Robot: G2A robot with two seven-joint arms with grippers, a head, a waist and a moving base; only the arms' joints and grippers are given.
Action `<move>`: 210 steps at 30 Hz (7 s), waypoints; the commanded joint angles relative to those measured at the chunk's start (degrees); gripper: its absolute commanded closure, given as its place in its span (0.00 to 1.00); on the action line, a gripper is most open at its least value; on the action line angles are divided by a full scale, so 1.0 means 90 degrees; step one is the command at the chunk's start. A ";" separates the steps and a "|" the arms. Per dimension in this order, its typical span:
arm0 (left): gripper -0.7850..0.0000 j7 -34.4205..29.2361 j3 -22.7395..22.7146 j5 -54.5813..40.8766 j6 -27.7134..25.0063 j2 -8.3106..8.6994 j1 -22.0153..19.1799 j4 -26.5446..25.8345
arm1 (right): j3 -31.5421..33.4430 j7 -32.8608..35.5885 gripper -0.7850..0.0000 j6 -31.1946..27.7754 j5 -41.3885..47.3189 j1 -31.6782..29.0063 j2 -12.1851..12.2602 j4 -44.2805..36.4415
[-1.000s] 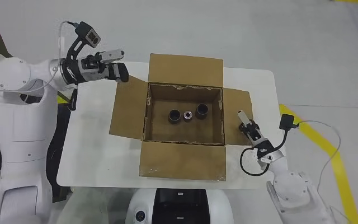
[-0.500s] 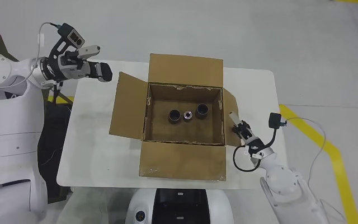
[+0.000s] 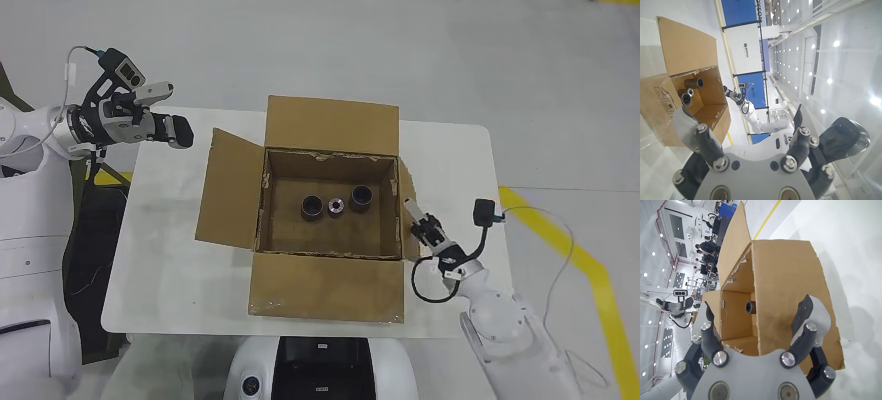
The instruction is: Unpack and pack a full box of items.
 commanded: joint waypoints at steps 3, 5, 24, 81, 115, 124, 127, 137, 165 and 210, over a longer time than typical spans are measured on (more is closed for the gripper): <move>0.00 0.0000 0.0000 0.0000 0.0000 0.0000 0.0000 0.0000 | 0.0138 -0.0058 0.00 0.0037 -0.0165 -0.0087 0.0011 -0.0261; 0.00 0.0000 0.0000 0.0000 0.0000 0.0000 0.0000 0.0000 | 0.0206 -0.0042 0.00 0.0083 -0.0286 -0.0115 0.0019 -0.0425; 0.00 0.0000 0.0000 0.0000 0.0000 0.0000 0.0000 0.0000 | -0.0363 0.1578 0.00 0.1046 -0.1112 0.1102 0.0008 -0.1178; 0.00 0.0000 0.0000 0.0000 0.0000 0.0000 0.0000 0.0000 | -0.2179 0.5230 0.00 0.1490 -0.3430 0.3895 -0.0091 -0.0070; 0.00 0.0000 0.0000 0.0000 0.0000 0.0000 0.0000 0.0000 | -0.3342 0.5327 0.22 0.1207 -0.5563 0.4701 -0.0423 0.1399; 0.00 0.0000 0.0000 0.0000 0.0000 0.0000 0.0000 0.0000 | -0.3567 0.5366 0.28 0.1465 -0.5873 0.4909 -0.0584 0.1821; 0.00 0.0000 0.0000 0.0000 0.0000 0.0000 0.0000 0.0000 | -0.3620 0.5354 0.28 0.1531 -0.5940 0.4965 -0.0639 0.1970; 0.00 0.0000 0.0000 0.0000 0.0000 0.0000 0.0000 0.0000 | -0.3680 0.5261 0.32 0.1623 -0.5955 0.5102 -0.0811 0.2441; 0.00 0.0000 0.0000 0.0000 0.0000 0.0000 0.0000 0.0000 | -0.3655 0.5210 0.48 0.1769 -0.5936 0.5110 -0.1175 0.3137; 0.00 0.0000 0.0000 0.0000 0.0000 0.0000 0.0000 0.0000 | -0.2640 0.6134 1.00 0.0895 -0.7380 0.3779 -0.1062 -0.0538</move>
